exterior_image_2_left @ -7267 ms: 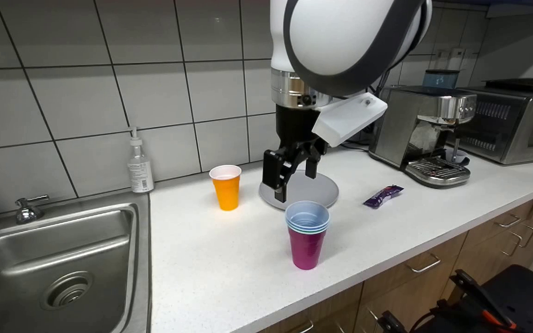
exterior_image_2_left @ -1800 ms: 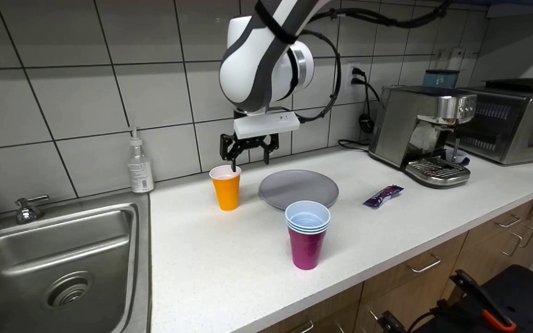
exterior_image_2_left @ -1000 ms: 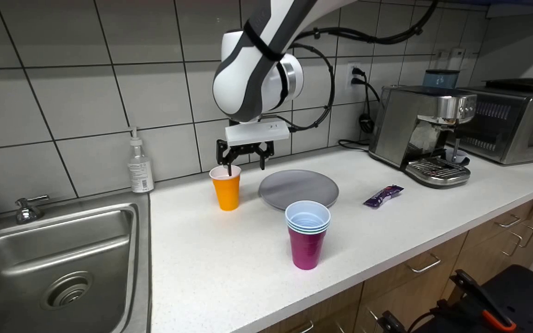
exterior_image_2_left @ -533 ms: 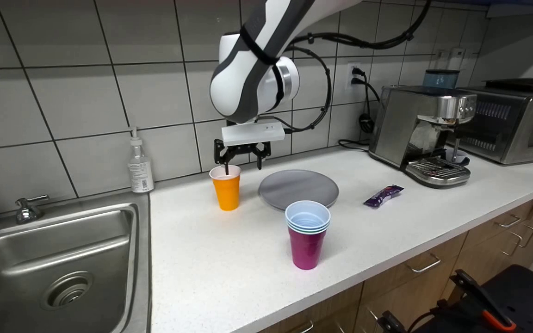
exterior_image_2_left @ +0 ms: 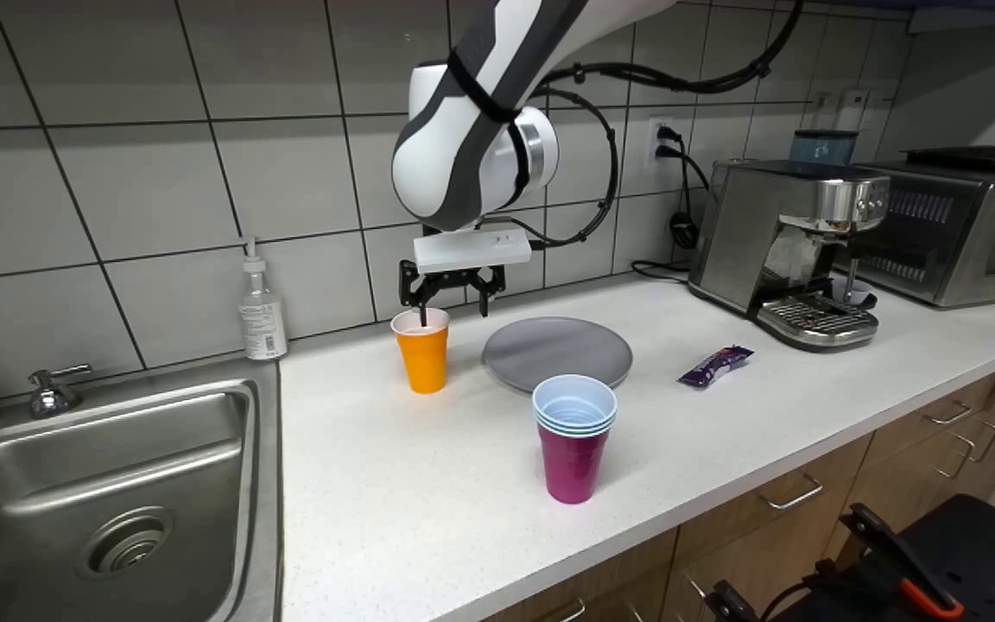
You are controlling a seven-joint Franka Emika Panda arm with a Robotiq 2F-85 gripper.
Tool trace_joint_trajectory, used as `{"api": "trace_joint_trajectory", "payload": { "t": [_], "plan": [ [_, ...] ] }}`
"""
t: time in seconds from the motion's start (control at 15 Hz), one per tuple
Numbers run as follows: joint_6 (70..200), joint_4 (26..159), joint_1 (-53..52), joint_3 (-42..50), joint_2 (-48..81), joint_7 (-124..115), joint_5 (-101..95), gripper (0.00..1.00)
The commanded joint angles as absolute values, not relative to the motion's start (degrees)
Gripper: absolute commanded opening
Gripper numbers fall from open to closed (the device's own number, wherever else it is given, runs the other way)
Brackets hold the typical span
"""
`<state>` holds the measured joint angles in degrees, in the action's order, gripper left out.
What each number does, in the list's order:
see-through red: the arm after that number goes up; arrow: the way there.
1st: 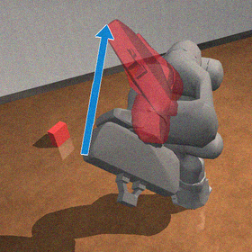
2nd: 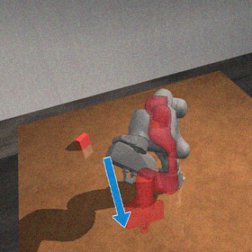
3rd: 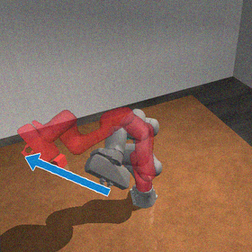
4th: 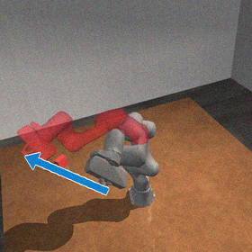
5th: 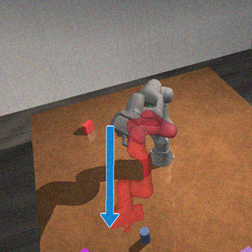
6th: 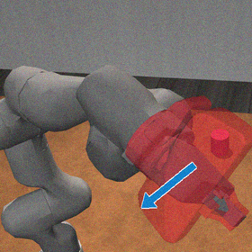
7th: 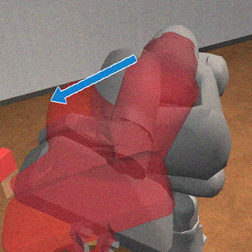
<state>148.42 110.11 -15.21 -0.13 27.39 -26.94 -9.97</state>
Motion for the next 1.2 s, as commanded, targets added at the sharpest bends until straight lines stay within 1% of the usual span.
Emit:
{"api": "trace_joint_trajectory", "payload": {
  "t": [0.0, 1.13],
  "plan": [
    [148.35, 110.09, -15.81, 0.52, 27.34, -26.43, -9.32, 1.0],
    [148.18, 103.61, -16.58, 1.77, 33.14, -29.32, -6.66, 1.0]
  ]
}}
